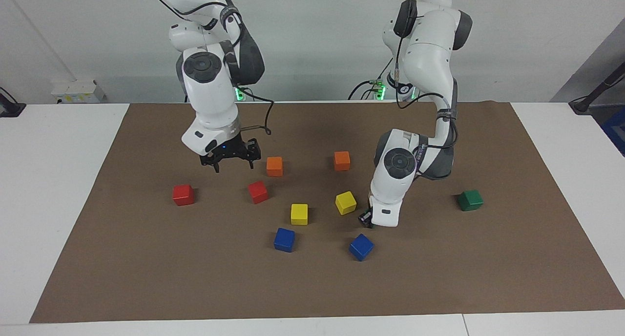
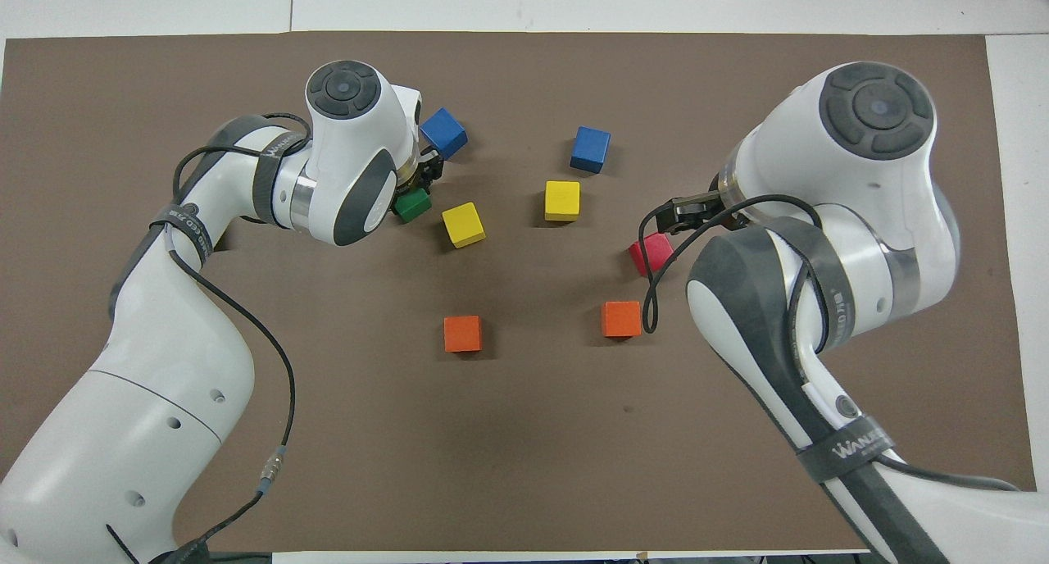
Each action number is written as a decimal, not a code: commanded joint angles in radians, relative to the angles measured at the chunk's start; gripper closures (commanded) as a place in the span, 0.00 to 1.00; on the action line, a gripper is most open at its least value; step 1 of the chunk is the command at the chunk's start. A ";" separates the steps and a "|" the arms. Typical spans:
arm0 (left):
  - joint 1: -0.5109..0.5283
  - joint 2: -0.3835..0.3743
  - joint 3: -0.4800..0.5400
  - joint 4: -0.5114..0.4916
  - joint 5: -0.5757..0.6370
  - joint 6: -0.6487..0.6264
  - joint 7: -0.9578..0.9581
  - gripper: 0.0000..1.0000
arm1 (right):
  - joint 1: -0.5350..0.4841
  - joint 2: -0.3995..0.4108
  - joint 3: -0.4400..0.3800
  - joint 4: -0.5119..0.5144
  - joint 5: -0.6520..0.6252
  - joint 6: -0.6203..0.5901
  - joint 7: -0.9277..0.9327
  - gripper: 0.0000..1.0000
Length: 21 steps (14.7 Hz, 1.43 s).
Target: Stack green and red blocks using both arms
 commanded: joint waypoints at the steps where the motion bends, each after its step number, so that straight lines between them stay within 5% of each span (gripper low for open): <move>1: 0.029 -0.068 0.007 -0.015 0.011 -0.065 0.016 1.00 | 0.016 -0.004 -0.001 -0.090 -0.016 0.083 0.010 0.00; 5: 0.141 -0.186 0.002 -0.049 -0.003 -0.197 0.286 1.00 | 0.021 0.000 0.000 -0.180 -0.017 0.197 0.000 0.00; 9: 0.267 -0.217 0.005 -0.049 -0.003 -0.261 0.557 1.00 | 0.040 0.030 -0.001 -0.195 -0.017 0.260 0.000 0.00; 15: 0.470 -0.224 0.005 -0.046 -0.001 -0.243 0.896 1.00 | 0.040 0.063 0.000 -0.201 -0.017 0.330 -0.071 0.00; 21: 0.485 -0.224 0.002 -0.133 -0.003 -0.160 1.044 1.00 | 0.039 0.060 0.000 -0.229 -0.017 0.350 -0.132 0.00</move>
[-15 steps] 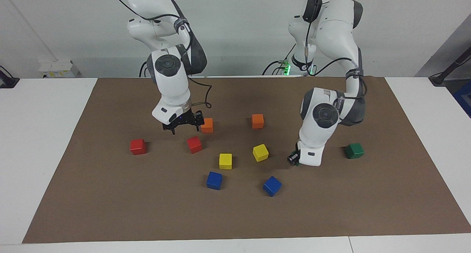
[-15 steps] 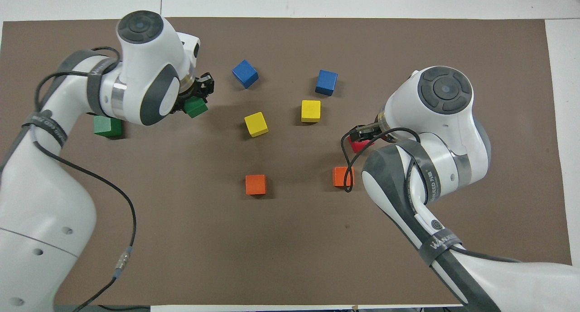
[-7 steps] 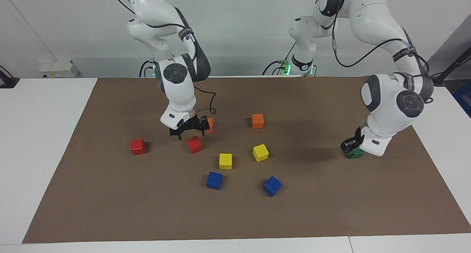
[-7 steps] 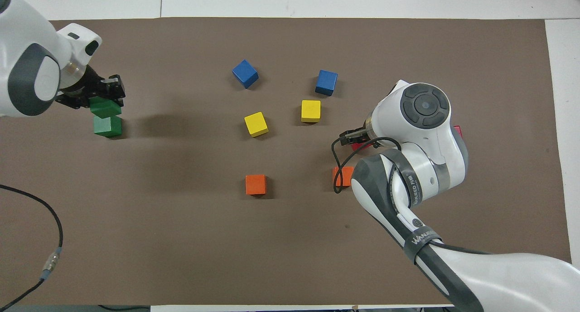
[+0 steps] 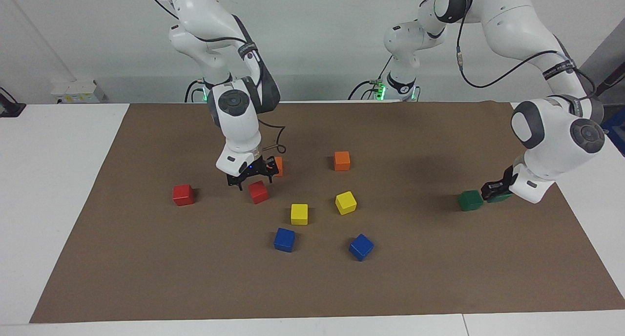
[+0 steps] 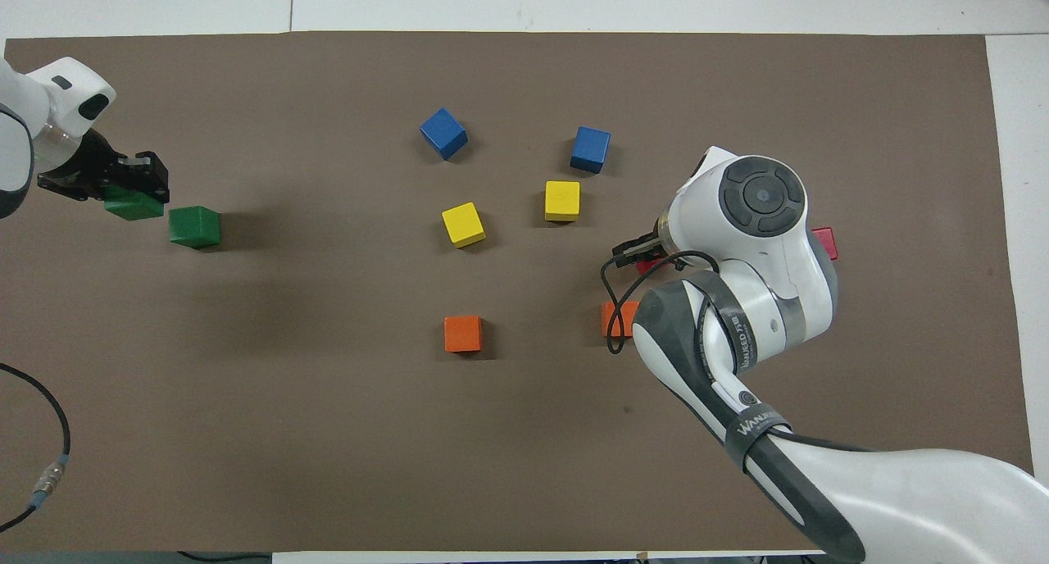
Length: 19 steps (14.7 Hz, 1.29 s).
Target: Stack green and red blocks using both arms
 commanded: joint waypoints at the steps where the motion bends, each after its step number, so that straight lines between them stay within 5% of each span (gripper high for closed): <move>1: -0.004 -0.030 0.000 -0.065 -0.001 0.033 0.061 1.00 | -0.003 -0.008 0.000 -0.034 -0.015 0.029 -0.034 0.00; 19: 0.003 -0.052 0.006 -0.129 -0.086 0.100 0.047 1.00 | -0.013 0.034 -0.001 -0.102 -0.015 0.170 -0.050 0.00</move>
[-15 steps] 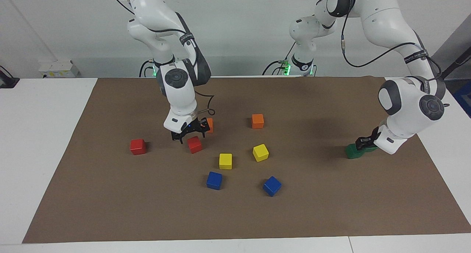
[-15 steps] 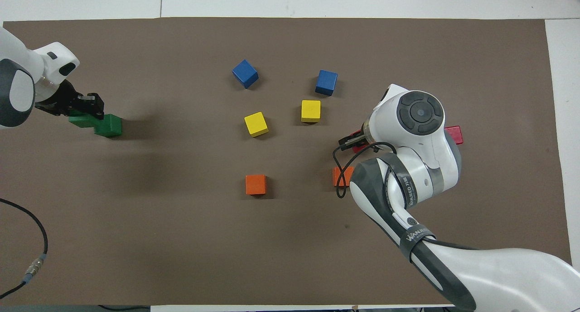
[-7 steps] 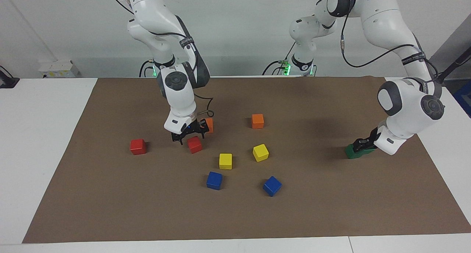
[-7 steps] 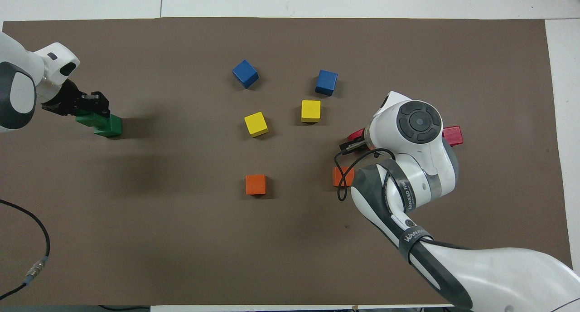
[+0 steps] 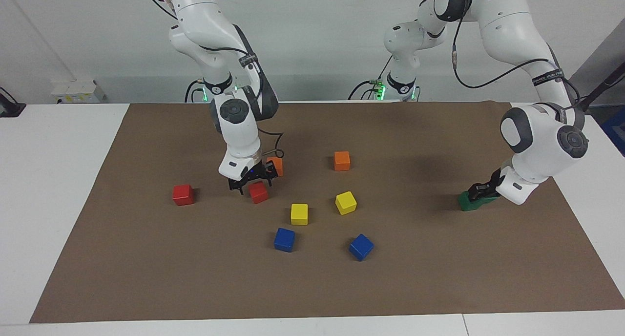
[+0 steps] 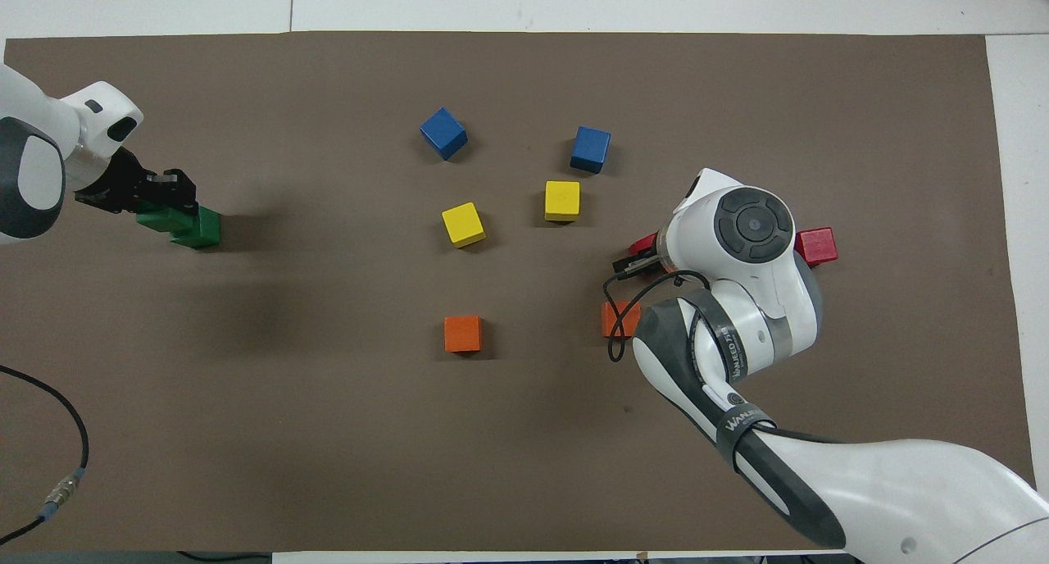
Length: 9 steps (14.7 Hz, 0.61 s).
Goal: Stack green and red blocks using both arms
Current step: 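Lift the red block with the right gripper onto the placed red block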
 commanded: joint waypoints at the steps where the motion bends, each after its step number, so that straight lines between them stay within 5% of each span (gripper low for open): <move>1: 0.000 -0.039 0.003 -0.052 -0.012 0.026 0.005 1.00 | -0.012 0.015 0.003 -0.008 -0.014 0.030 -0.018 0.00; 5: -0.003 -0.043 0.003 -0.058 -0.004 0.030 0.008 1.00 | -0.013 0.030 0.003 -0.006 -0.014 0.043 -0.018 0.00; 6: -0.004 -0.043 0.003 -0.060 -0.004 0.032 0.007 1.00 | -0.013 0.030 0.003 -0.005 -0.014 0.038 -0.017 0.11; 9: -0.006 -0.045 0.005 -0.061 0.002 0.030 0.007 1.00 | -0.015 0.029 0.003 -0.002 -0.014 0.021 0.001 0.98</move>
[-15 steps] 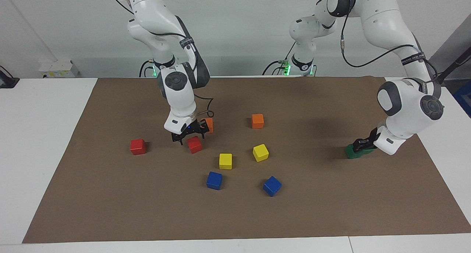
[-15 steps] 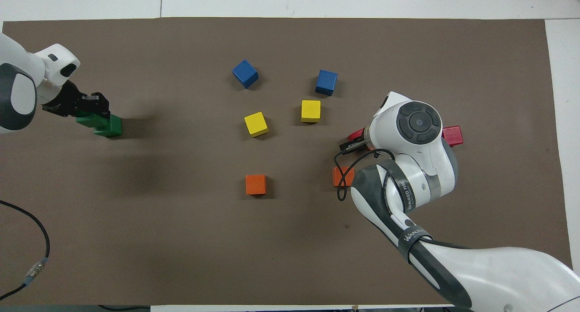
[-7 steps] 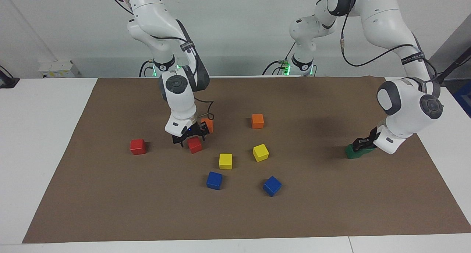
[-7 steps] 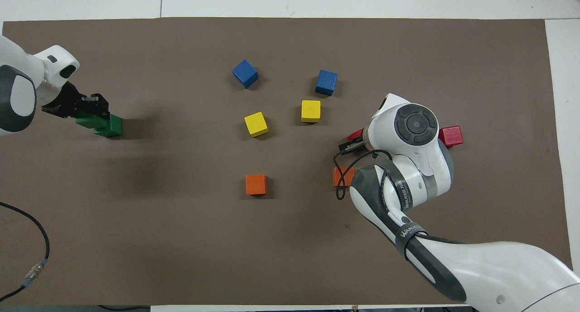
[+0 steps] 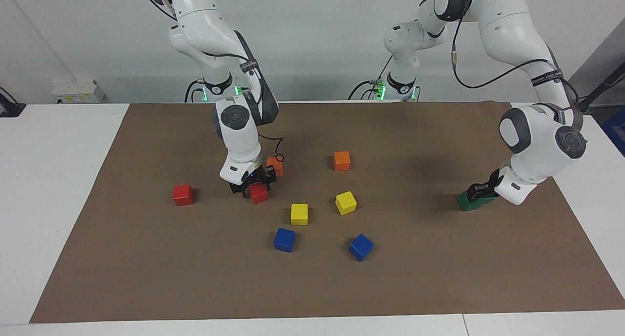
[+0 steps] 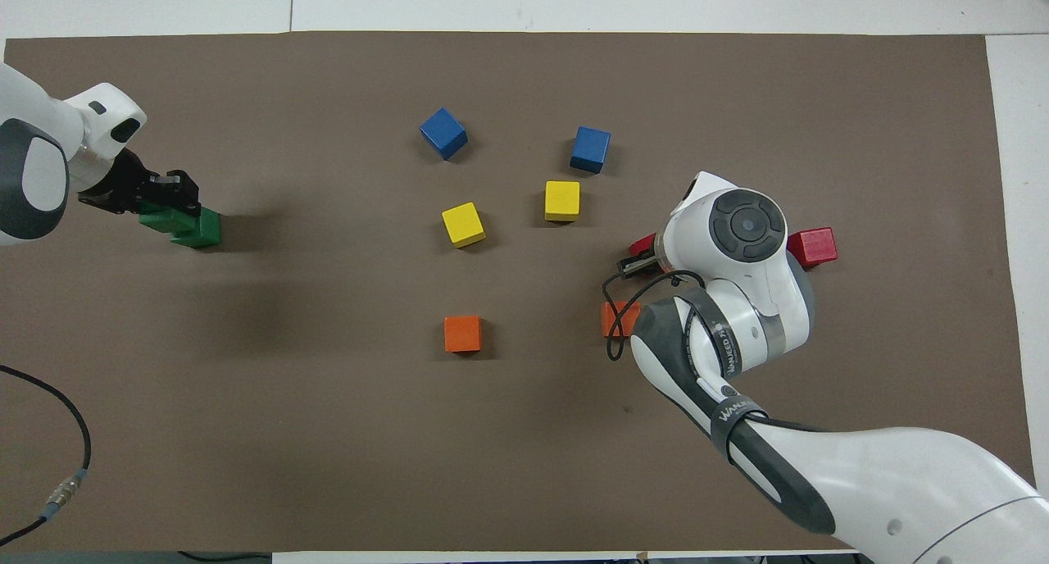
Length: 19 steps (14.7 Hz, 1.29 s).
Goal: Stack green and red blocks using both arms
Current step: 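Lift the red block with the right gripper onto the placed red block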
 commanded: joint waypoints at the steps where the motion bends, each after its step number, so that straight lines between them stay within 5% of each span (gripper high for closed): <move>1: -0.007 -0.044 0.009 -0.054 0.006 0.026 0.007 1.00 | -0.014 0.000 0.004 0.006 -0.014 -0.012 0.002 1.00; 11: -0.007 -0.058 0.011 -0.100 0.013 0.073 0.005 1.00 | -0.170 -0.040 0.003 0.295 -0.012 -0.386 -0.103 1.00; 15: -0.004 -0.058 0.011 -0.102 0.014 0.073 0.005 1.00 | -0.343 -0.068 0.003 0.277 -0.011 -0.391 -0.247 1.00; 19: -0.004 -0.058 0.011 -0.105 0.014 0.072 0.005 1.00 | -0.381 -0.114 0.003 0.162 -0.011 -0.331 -0.301 1.00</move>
